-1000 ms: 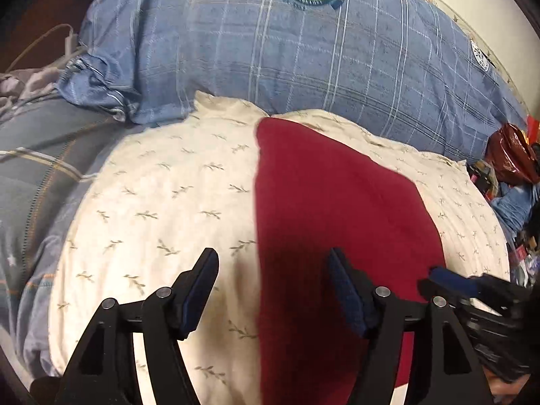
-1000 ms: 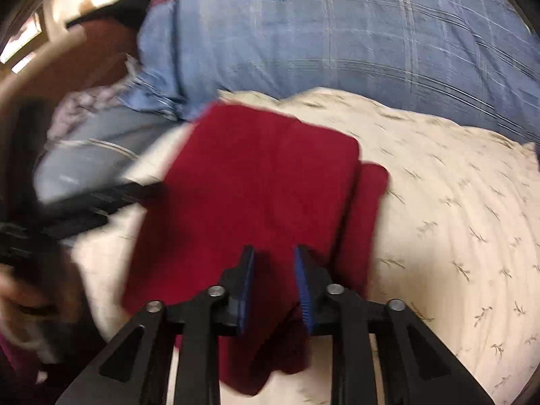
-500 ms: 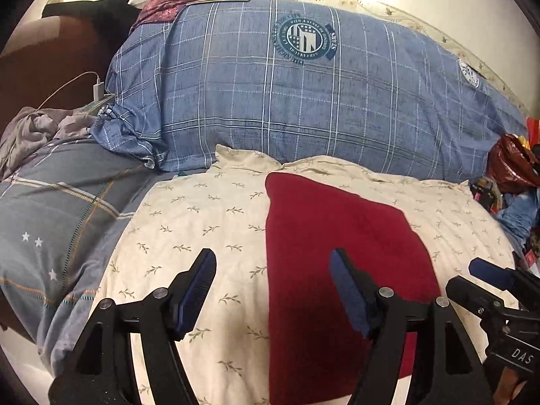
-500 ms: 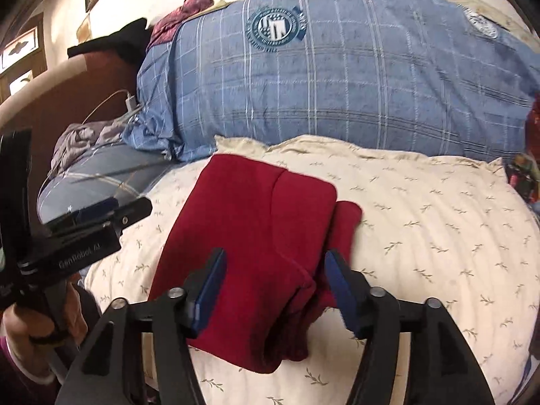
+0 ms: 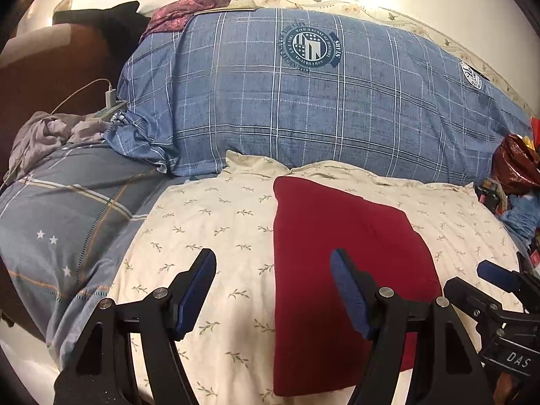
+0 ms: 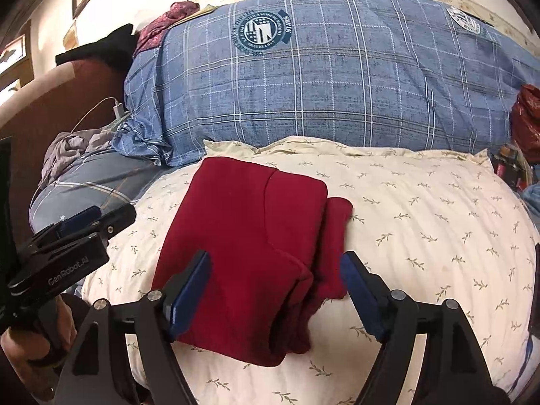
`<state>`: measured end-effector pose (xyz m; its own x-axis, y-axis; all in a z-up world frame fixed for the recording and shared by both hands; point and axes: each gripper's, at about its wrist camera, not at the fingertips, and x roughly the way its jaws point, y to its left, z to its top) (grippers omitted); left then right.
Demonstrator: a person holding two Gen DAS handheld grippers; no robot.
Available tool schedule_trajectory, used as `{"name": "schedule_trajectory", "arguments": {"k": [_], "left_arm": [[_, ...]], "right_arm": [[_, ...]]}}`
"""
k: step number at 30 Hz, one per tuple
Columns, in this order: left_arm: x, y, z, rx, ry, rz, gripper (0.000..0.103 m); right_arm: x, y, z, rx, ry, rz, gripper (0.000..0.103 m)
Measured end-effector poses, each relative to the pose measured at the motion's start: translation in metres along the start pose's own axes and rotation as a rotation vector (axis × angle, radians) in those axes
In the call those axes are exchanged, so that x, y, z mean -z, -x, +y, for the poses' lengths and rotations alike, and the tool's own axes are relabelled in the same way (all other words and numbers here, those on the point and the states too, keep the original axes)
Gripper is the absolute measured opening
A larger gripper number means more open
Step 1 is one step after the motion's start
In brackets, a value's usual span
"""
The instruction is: Fold small clothes
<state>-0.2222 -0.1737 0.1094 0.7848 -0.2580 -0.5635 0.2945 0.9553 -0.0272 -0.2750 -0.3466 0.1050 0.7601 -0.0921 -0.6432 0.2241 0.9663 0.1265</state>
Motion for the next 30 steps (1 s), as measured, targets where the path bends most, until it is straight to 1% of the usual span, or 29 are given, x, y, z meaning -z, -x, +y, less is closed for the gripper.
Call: {"name": "schedule_trajectory", "arguments": {"k": [11,30], "left_arm": [[0.000,-0.005,0.004,0.003,0.003,0.012,0.070],[-0.002,-0.016,0.007,-0.003,0.006,0.020,0.070]], "right_arm": [[0.000,-0.009,-0.003,0.008,-0.026,0.020,0.082],[-0.003,-0.018,0.006,-0.008,-0.011,0.044,0.082]]}}
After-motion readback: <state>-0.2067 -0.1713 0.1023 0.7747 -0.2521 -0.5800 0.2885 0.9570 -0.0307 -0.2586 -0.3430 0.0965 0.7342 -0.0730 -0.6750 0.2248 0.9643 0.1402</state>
